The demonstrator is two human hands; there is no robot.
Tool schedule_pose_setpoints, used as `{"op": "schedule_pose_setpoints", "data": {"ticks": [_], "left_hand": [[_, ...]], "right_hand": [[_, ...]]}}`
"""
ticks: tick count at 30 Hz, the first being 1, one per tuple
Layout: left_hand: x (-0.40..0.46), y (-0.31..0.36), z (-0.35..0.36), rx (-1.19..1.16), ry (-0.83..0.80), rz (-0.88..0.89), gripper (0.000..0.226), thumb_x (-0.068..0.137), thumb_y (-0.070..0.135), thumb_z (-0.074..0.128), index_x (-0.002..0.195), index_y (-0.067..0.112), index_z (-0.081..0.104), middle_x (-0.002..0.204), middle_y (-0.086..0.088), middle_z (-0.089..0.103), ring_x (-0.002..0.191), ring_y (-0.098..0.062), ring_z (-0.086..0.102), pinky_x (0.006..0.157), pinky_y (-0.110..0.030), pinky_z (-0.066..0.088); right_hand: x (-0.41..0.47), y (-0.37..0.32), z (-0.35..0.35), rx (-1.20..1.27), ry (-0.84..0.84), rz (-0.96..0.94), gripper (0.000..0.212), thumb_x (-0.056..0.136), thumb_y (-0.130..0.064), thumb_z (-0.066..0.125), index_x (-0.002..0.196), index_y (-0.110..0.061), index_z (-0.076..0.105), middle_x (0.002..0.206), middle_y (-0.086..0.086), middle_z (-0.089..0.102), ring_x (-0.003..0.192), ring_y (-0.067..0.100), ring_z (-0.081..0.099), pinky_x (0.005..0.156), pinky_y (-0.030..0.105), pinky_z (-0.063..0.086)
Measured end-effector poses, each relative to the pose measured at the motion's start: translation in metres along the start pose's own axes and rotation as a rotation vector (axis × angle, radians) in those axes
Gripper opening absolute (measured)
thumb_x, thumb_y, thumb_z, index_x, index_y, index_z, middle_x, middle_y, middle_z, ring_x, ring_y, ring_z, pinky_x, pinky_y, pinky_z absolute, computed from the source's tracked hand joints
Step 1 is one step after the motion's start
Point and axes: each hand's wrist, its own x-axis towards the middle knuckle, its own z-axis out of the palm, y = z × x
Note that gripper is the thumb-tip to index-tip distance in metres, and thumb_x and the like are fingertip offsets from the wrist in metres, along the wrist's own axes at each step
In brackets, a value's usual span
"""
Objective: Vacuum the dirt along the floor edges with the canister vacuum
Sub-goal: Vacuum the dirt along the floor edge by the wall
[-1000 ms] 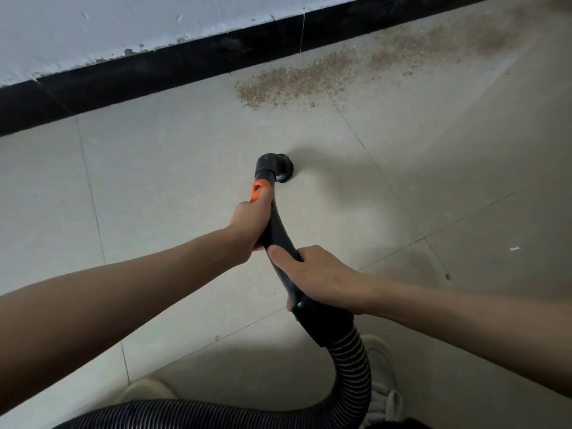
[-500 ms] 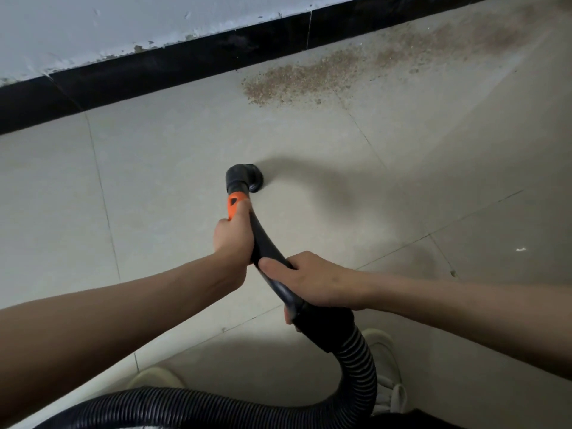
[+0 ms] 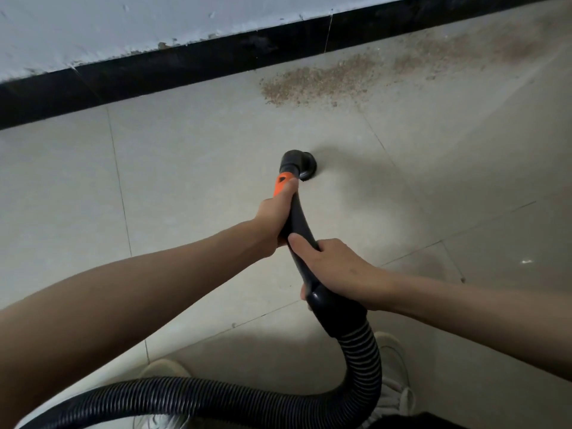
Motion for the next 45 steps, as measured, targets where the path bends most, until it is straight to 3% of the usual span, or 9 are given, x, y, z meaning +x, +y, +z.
{"op": "schedule_pose_setpoints", "data": {"ticks": [5, 10, 19, 23, 27, 29, 35, 38, 45], "left_hand": [[0.009, 0.0, 0.0, 0.122, -0.023, 0.019, 0.054, 0.09, 0.055, 0.052, 0.112, 0.005, 0.052, 0.091, -0.008, 0.059, 0.084, -0.024, 0.059, 0.078, -0.035, 0.053], [0.018, 0.027, -0.006, 0.135, 0.057, 0.144, 0.05, 0.091, 0.053, 0.052, 0.108, 0.006, 0.055, 0.087, -0.003, 0.06, 0.074, -0.016, 0.061, 0.053, -0.024, 0.052], [0.046, 0.097, -0.037, 0.077, 0.202, 0.338, 0.039, 0.09, 0.052, 0.054, 0.086, 0.013, 0.055, 0.084, -0.001, 0.061, 0.074, -0.014, 0.062, 0.051, -0.022, 0.052], [0.041, 0.139, -0.037, 0.029, 0.188, 0.305, 0.04, 0.091, 0.051, 0.054, 0.088, 0.011, 0.052, 0.09, -0.007, 0.062, 0.076, -0.019, 0.066, 0.055, -0.027, 0.054], [0.009, 0.188, -0.027, -0.169, 0.104, 0.302, 0.041, 0.097, 0.044, 0.048, 0.088, 0.005, 0.047, 0.081, -0.011, 0.058, 0.047, -0.018, 0.064, 0.048, -0.027, 0.053], [-0.014, 0.214, -0.026, -0.236, 0.049, 0.286, 0.043, 0.099, 0.044, 0.045, 0.094, 0.001, 0.049, 0.079, -0.01, 0.057, 0.047, -0.017, 0.06, 0.047, -0.026, 0.051], [-0.098, 0.297, -0.038, -0.297, -0.048, 0.305, 0.041, 0.101, 0.044, 0.04, 0.1, 0.004, 0.05, 0.079, -0.007, 0.055, 0.054, -0.016, 0.058, 0.056, -0.029, 0.053], [-0.144, 0.333, -0.033, -0.343, -0.067, 0.256, 0.042, 0.1, 0.047, 0.039, 0.105, 0.006, 0.048, 0.08, -0.006, 0.055, 0.059, -0.017, 0.058, 0.063, -0.031, 0.053], [-0.249, 0.405, 0.017, -0.395, -0.054, 0.207, 0.035, 0.098, 0.044, 0.046, 0.108, 0.011, 0.044, 0.079, -0.006, 0.052, 0.062, -0.019, 0.056, 0.068, -0.033, 0.052]], "right_hand": [[0.0, 0.008, -0.008, 0.08, -0.07, -0.003, 0.049, 0.096, -0.056, 0.041, 0.079, -0.011, 0.053, 0.07, 0.017, 0.072, 0.054, 0.019, 0.065, 0.076, 0.04, 0.057], [0.019, -0.005, -0.022, 0.294, -0.085, -0.032, 0.048, 0.095, -0.054, 0.049, 0.088, -0.006, 0.053, 0.063, 0.015, 0.069, 0.045, 0.022, 0.062, 0.047, 0.025, 0.052], [0.056, -0.021, -0.033, 0.462, -0.166, -0.237, 0.063, 0.074, -0.059, 0.06, 0.097, -0.001, 0.057, 0.076, 0.018, 0.062, 0.062, 0.029, 0.059, 0.057, 0.033, 0.054], [0.069, -0.057, -0.039, 0.504, -0.119, -0.288, 0.045, 0.089, -0.045, 0.063, 0.095, -0.001, 0.055, 0.07, 0.017, 0.06, 0.053, 0.029, 0.058, 0.049, 0.032, 0.051], [0.065, -0.121, -0.048, 0.604, -0.096, -0.274, 0.034, 0.097, -0.036, 0.057, 0.083, -0.006, 0.057, 0.065, 0.014, 0.063, 0.05, 0.027, 0.06, 0.048, 0.031, 0.052], [0.055, -0.154, -0.056, 0.607, -0.08, -0.268, 0.031, 0.097, -0.035, 0.058, 0.085, -0.007, 0.057, 0.07, 0.014, 0.063, 0.053, 0.027, 0.061, 0.051, 0.032, 0.053], [0.002, -0.239, -0.094, 0.5, -0.078, -0.331, 0.027, 0.097, -0.029, 0.058, 0.087, -0.005, 0.054, 0.071, 0.012, 0.06, 0.056, 0.025, 0.058, 0.06, 0.036, 0.052], [-0.034, -0.275, -0.122, 0.379, -0.039, -0.356, 0.026, 0.095, -0.028, 0.061, 0.081, -0.009, 0.053, 0.067, 0.005, 0.06, 0.054, 0.016, 0.059, 0.057, 0.029, 0.05], [-0.123, -0.328, -0.205, 0.149, -0.039, -0.349, 0.025, 0.087, -0.044, 0.065, 0.08, -0.021, 0.056, 0.07, -0.007, 0.061, 0.064, 0.005, 0.061, 0.066, 0.027, 0.049]]}}
